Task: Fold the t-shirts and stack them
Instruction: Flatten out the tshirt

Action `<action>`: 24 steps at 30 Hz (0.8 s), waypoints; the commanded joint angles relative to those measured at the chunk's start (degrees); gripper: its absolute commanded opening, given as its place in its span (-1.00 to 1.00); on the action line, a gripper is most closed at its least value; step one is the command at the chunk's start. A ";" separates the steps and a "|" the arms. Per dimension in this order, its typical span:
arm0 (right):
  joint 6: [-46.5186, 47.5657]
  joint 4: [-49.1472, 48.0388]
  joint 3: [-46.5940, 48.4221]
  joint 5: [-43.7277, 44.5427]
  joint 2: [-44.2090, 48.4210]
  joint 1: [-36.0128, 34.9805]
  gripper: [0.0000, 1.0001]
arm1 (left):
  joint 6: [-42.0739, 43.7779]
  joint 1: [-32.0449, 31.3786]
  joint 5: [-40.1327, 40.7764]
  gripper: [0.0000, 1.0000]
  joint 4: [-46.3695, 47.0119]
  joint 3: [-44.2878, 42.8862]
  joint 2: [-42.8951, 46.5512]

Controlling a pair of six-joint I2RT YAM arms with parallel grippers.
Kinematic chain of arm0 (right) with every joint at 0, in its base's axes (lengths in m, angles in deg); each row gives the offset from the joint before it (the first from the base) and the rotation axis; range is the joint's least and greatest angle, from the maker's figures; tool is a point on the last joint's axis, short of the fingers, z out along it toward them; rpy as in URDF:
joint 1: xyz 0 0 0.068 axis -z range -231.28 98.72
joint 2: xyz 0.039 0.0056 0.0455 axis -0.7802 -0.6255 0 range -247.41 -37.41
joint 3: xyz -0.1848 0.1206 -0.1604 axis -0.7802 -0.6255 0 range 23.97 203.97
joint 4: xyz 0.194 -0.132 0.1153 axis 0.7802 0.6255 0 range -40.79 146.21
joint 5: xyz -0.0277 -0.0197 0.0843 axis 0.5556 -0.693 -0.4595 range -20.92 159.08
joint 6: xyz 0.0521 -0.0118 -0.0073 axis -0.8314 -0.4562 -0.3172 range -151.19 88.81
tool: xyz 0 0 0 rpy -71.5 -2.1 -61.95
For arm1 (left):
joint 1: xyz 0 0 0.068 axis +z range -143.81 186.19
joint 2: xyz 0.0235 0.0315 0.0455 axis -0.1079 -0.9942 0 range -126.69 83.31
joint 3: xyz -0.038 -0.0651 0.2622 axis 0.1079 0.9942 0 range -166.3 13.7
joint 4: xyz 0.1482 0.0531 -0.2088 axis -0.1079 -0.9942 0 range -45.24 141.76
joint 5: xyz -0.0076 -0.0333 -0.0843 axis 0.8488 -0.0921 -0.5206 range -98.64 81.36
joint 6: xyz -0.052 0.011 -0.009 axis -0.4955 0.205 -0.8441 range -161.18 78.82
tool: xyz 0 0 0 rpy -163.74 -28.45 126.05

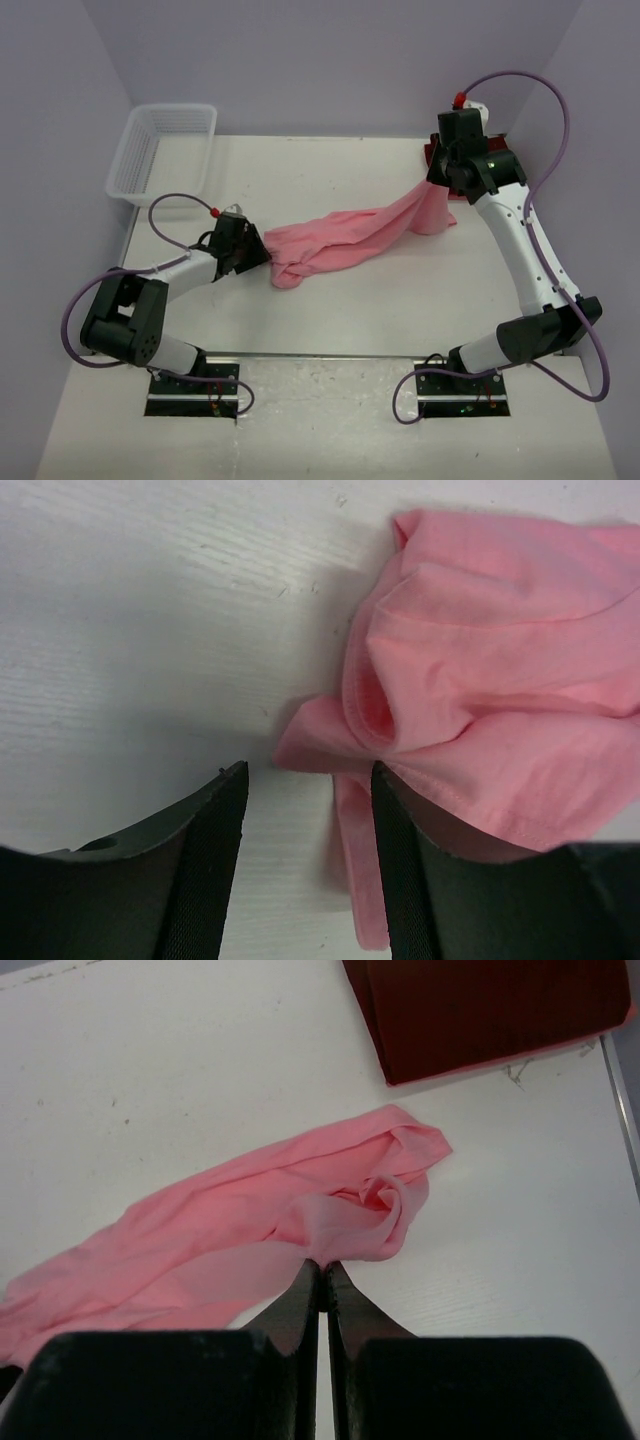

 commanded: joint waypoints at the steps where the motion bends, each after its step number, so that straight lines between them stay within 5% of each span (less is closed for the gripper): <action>1: 1.16 -2.11 0.42 -0.64 1.30 0.18 -1.00 | 1.82 1.45 -5.98 0.09 5.10 -0.73 -1.78; 8: 0.98 -2.20 0.60 -0.99 2.18 0.27 -1.00 | 2.35 2.15 -5.54 -0.04 6.24 -1.70 -5.92; 20: 0.72 -2.55 -0.19 -2.05 1.56 0.36 -1.00 | 2.00 2.15 -5.19 -0.74 6.24 -1.08 -6.72; 24: 0.63 -2.47 -0.37 -2.05 1.39 0.27 -1.00 | 2.00 2.07 -3.44 -0.75 1.16 -1.70 -3.55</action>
